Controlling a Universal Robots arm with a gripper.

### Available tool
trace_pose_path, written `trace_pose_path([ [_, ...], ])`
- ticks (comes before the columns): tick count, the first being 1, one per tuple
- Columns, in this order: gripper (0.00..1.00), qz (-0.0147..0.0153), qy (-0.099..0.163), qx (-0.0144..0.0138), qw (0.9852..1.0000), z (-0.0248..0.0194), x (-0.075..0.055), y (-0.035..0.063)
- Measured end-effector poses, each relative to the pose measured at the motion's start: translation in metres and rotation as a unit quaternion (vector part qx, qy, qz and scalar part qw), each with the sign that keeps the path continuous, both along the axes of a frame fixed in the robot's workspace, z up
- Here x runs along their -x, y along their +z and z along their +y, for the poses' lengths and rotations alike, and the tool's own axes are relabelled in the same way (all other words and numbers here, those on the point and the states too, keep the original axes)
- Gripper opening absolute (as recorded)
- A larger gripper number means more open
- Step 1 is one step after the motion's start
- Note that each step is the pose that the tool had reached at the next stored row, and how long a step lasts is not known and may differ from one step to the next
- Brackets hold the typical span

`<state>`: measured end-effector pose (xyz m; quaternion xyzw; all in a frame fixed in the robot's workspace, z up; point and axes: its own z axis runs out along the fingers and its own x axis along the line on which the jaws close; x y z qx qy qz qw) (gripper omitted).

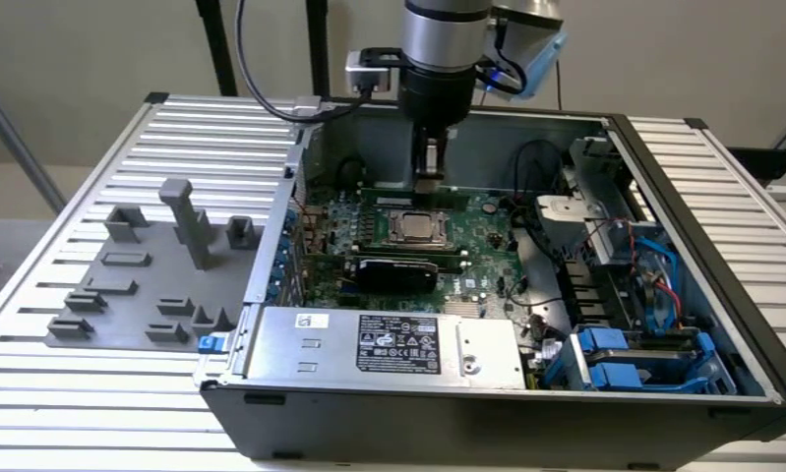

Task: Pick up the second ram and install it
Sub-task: 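Insert the second ram into the second slot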

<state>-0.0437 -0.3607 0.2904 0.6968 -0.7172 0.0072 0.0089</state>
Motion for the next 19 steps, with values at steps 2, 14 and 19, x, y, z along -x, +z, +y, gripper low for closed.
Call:
trace_pose_path([
  [2,0.0,0.0,0.0,-0.0002,1.0,0.0,0.0,-0.0037],
  [14,0.0,-0.0002,0.0,-0.0032,1.0,-0.0059,0.0,-0.0297],
  [19,0.0,-0.0002,0.0,-0.0106,0.9999,-0.0138,0.0,-0.0376],
])
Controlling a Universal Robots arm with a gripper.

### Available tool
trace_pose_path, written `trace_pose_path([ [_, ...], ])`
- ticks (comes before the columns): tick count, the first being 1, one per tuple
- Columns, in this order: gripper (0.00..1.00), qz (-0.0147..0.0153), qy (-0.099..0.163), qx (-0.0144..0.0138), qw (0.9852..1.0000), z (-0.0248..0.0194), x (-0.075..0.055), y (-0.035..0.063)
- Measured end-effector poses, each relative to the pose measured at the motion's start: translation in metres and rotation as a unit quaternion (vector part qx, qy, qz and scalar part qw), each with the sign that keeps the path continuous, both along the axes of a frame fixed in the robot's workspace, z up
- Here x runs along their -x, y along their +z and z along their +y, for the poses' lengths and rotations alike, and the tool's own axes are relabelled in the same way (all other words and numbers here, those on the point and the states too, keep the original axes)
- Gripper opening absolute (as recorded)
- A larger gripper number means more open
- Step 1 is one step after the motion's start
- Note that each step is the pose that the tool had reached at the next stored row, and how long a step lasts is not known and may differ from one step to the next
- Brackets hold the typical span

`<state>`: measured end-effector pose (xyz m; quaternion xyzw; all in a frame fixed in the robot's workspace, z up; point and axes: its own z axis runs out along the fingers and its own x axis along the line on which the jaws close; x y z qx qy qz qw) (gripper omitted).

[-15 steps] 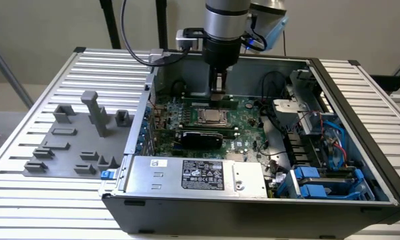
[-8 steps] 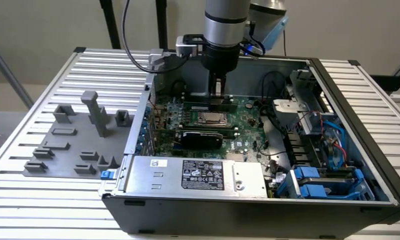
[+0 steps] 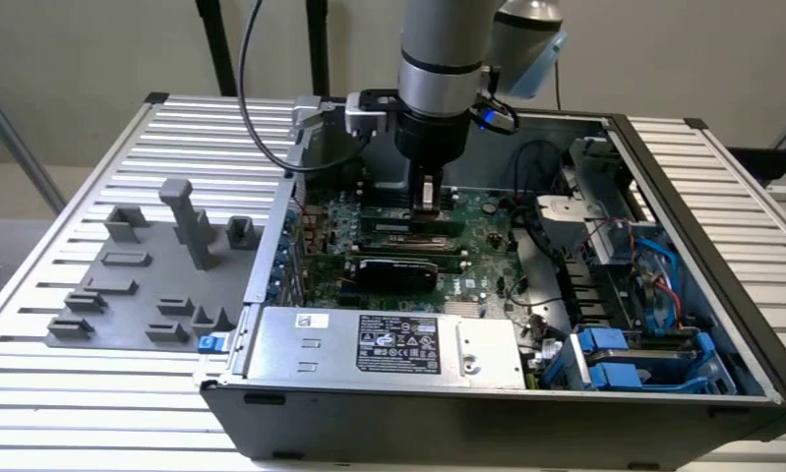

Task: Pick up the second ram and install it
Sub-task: 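Insert the second ram into the second slot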

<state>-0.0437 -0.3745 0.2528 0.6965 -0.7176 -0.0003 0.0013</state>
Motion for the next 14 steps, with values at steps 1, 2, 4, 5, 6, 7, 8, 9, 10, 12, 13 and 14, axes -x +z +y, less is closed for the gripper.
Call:
trace_pose_path([
  [1,0.0,0.0,0.0,-0.0028,1.0,-0.0013,0.0,-0.0012],
  [2,0.0,0.0,0.0,-0.0059,1.0,-0.0024,0.0,-0.0022],
  [4,0.0,0.0,0.0,-0.0133,0.9999,-0.0041,0.0,-0.0039],
  [5,0.0,0.0,0.0,-0.0172,0.9999,-0.0049,0.0,-0.0047],
  [6,0.0,0.0,0.0,-0.0197,0.9998,-0.0056,0.0,-0.0055],
  [7,0.0,-0.0001,0.0,-0.0206,0.9998,-0.0062,0.0,-0.0064],
  [8,0.0,-0.0001,0.0,-0.0208,0.9998,-0.0064,0.0,-0.0074],
  [9,0.0,-0.0001,0.0,-0.0207,0.9998,-0.0065,0.0,-0.0082],
  [10,0.0,-0.0001,0.0,-0.0207,0.9998,-0.0065,0.0,-0.0091],
  [12,0.0,0.0,0.0,-0.0206,0.9998,-0.0065,0.0,-0.0108],
  [13,0.0,0.0,0.0,-0.0206,0.9998,-0.0065,0.0,-0.0116],
  [14,0.0,0.0,0.0,-0.0207,0.9998,-0.0066,0.0,-0.0124],
])
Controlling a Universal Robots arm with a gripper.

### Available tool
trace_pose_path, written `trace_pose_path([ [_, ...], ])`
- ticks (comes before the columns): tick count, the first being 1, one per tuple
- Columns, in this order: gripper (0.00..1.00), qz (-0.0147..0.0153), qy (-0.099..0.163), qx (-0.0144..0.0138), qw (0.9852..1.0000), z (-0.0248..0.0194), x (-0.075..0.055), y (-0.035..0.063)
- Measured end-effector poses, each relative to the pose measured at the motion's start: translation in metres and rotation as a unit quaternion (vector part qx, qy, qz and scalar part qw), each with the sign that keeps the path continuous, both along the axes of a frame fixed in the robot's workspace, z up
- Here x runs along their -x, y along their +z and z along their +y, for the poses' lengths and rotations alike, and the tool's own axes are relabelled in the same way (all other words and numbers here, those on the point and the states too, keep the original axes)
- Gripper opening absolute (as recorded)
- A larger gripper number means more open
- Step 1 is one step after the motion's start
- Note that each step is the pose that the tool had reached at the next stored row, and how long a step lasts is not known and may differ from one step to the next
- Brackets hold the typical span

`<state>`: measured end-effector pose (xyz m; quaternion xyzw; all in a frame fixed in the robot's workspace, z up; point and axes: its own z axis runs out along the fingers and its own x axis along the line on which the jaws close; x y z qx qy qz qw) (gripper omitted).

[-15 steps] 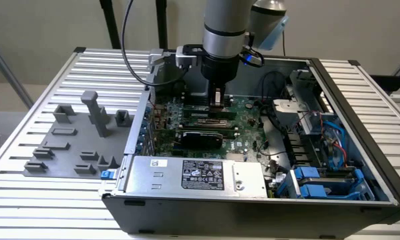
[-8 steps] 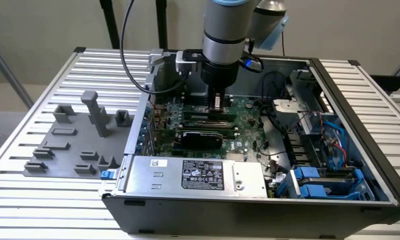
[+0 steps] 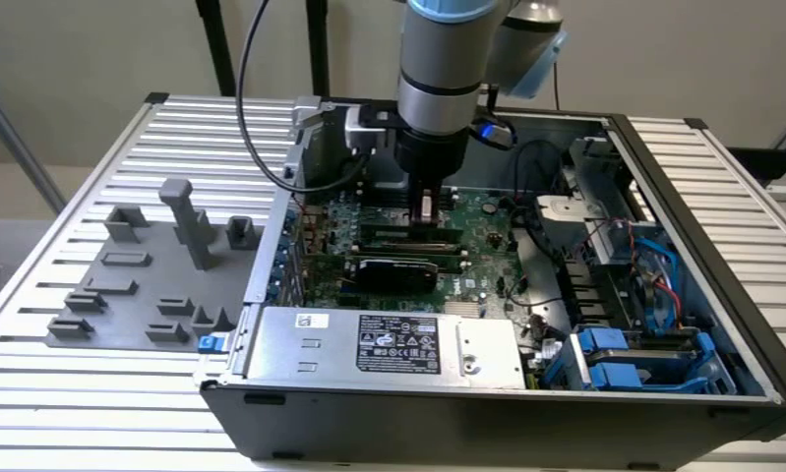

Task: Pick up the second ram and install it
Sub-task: 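Insert the second ram into the second slot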

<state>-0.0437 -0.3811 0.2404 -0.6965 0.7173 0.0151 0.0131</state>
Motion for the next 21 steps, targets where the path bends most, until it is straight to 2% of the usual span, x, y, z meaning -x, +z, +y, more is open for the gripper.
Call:
trace_pose_path([
  [14,0.0,0.0,0.0,0.0,1.0,-0.0042,-0.0012,-0.0061],
  [21,0.0,-0.001,0.0,0.0,1.0,-0.0046,-0.0014,-0.0099],
])
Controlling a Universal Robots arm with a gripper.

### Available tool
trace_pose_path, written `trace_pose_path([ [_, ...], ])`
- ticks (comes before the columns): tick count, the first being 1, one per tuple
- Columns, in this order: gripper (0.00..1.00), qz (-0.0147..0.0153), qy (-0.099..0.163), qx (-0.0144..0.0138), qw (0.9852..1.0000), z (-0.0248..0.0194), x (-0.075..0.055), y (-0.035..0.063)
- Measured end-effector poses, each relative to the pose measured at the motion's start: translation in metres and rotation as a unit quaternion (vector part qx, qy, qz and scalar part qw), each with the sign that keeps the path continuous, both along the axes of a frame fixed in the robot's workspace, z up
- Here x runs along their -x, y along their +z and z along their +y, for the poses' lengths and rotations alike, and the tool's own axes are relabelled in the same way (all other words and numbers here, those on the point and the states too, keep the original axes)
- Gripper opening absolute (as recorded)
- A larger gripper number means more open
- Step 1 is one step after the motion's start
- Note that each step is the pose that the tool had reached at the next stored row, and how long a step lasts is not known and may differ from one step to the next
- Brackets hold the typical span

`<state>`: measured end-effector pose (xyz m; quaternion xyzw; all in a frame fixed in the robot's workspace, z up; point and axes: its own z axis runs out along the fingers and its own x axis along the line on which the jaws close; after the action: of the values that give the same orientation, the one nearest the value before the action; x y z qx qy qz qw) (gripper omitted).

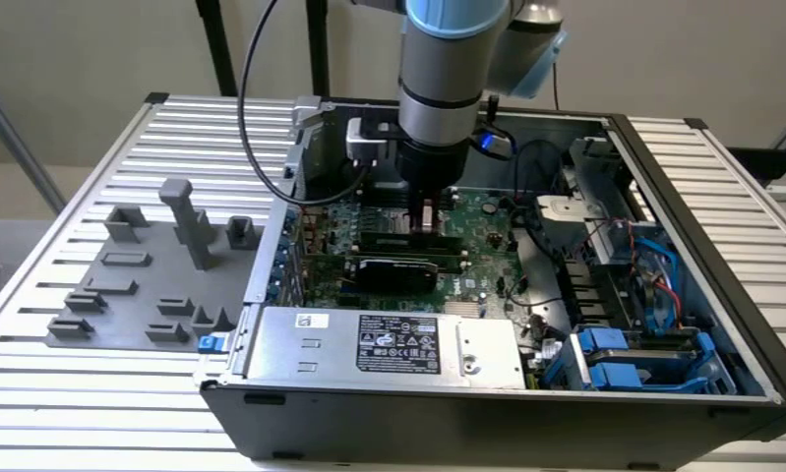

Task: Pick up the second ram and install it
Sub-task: 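Insert the second ram into the second slot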

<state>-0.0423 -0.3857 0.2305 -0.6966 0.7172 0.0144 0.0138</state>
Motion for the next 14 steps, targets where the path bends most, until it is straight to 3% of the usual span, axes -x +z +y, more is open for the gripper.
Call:
trace_pose_path([
  [14,0.0,-0.0011,0.0,0.0,1.0,0.0,0.0005,-0.0031],
])
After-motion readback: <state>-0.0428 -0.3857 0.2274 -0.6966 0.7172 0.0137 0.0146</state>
